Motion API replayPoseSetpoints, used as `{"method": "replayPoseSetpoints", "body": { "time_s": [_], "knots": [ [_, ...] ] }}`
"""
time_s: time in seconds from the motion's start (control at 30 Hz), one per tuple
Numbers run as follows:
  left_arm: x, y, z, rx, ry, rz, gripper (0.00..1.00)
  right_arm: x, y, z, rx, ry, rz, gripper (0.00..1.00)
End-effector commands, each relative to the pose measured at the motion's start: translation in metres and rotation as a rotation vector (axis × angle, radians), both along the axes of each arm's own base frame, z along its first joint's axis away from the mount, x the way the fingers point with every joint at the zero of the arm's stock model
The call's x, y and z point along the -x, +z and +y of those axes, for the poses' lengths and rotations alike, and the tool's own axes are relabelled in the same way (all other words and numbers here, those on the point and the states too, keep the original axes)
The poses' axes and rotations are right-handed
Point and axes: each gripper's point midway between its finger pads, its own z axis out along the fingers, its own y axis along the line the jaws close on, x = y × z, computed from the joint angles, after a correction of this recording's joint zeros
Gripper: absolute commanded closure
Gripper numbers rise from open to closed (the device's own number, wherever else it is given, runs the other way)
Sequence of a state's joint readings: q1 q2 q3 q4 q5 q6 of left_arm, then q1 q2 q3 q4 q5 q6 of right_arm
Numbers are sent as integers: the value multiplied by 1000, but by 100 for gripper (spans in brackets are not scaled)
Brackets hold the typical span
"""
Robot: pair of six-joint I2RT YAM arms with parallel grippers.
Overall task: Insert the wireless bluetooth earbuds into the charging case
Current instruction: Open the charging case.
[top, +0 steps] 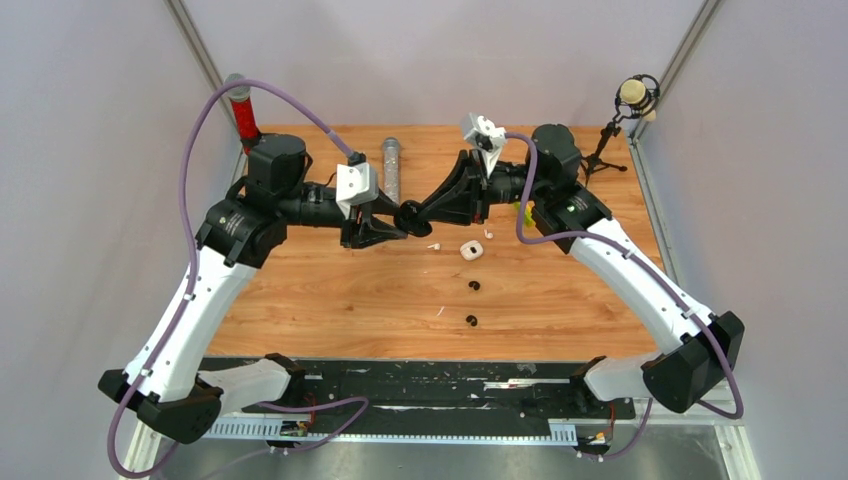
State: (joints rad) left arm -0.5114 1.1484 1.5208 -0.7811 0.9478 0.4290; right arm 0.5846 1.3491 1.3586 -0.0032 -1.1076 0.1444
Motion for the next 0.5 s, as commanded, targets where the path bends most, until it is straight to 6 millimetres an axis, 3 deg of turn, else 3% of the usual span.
{"method": "replayPoseSetpoints", "body": {
  "time_s": [0.0, 0.17, 0.33, 0.47],
  "knots": [
    [-8, 10, -1, 27, 37, -66, 46, 2, 16, 8, -26, 3, -35, 100],
    [-7, 8, 0, 21, 30, -70, 39, -2, 15, 8, -13, -26, -42, 100],
    [-4, 6, 1, 14, 30, -54, 41, -4, 18, 6, -18, -55, -69, 100],
    [-6, 6, 2, 9, 49, -41, 33, -4, 22, 4, -24, -69, -97, 100]
  ]
}}
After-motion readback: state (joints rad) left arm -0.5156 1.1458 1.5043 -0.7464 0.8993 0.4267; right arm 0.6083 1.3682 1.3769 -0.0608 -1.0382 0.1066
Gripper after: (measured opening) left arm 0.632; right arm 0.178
